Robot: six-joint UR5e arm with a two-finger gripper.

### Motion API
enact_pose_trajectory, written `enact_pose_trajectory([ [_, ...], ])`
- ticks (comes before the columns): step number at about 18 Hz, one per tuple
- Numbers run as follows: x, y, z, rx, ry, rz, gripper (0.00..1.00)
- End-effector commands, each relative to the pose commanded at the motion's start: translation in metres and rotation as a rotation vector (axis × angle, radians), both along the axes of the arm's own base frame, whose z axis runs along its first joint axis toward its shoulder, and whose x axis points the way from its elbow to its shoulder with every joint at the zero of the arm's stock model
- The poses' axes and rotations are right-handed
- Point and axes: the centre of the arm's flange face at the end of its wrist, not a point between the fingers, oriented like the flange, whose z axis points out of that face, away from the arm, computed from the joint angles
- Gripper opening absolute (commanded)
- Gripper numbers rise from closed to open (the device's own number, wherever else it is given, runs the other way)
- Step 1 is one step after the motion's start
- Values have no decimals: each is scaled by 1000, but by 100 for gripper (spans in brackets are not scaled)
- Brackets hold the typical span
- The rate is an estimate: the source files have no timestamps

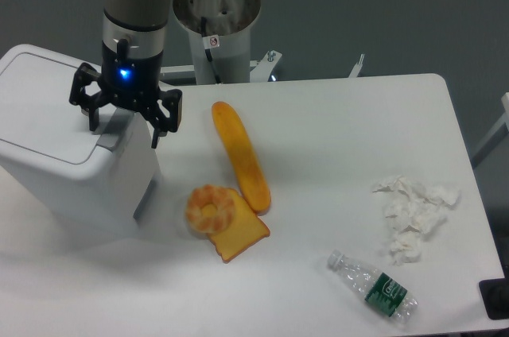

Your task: Close the trash can

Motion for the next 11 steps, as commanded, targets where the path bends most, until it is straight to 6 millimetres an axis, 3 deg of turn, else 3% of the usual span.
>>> enact_pose_trajectory([
  [3, -4, 1, 31, 46, 28, 11, 100],
  [6, -10, -3, 44, 61, 42, 27, 100],
  [8, -33, -13, 47, 64, 53, 59, 100],
  [11, -85, -37, 44, 61, 96, 82, 100],
])
